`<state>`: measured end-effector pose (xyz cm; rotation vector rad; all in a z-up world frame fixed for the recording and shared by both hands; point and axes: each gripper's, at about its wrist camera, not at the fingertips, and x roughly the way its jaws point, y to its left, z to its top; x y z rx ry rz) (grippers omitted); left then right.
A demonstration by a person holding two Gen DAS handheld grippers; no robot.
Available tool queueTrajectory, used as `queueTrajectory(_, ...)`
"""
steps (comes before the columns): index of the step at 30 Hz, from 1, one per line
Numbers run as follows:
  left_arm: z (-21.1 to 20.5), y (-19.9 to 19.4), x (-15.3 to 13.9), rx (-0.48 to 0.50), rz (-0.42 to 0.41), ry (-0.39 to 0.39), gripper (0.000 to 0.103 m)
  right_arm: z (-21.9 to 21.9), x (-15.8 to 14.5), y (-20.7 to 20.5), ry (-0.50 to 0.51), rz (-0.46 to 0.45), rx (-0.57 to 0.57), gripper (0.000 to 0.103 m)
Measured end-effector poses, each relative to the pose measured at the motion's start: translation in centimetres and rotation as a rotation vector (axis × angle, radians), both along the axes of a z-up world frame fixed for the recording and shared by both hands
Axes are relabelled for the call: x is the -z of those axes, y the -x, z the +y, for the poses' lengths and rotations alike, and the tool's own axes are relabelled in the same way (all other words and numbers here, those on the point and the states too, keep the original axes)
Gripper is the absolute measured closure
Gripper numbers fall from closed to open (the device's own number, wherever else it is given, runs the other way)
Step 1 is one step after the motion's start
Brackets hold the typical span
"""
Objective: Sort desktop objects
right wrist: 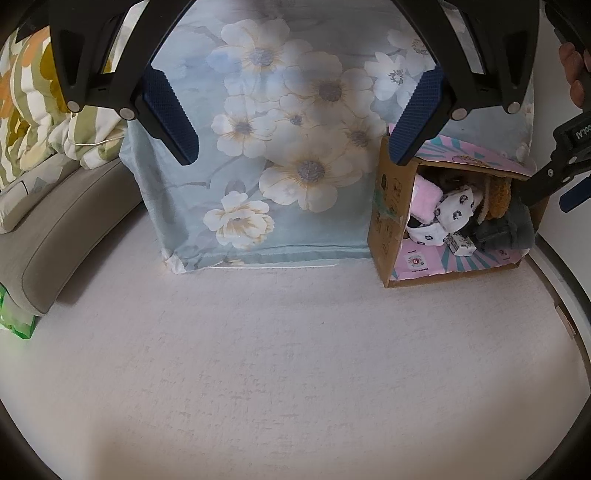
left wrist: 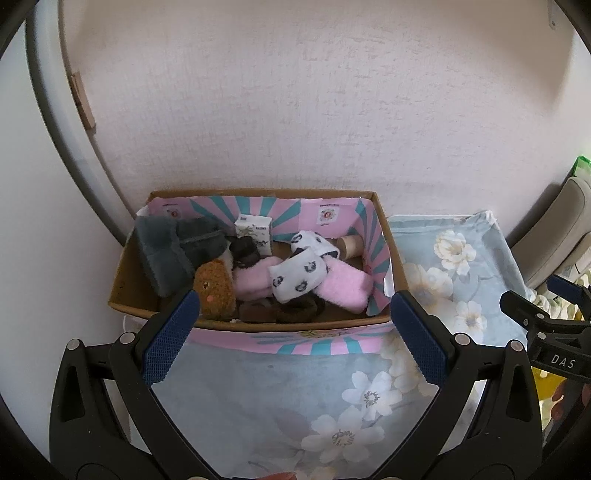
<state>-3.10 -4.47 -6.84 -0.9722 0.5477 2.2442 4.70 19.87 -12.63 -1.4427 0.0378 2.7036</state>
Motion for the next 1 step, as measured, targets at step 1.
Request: queueTrajectory(1,0.02,-0.02,-0.02,-0.001,0.000,0.001,0.000,-0.01,0.02,0.00,0.000,-0.001,-0.001,0.001)
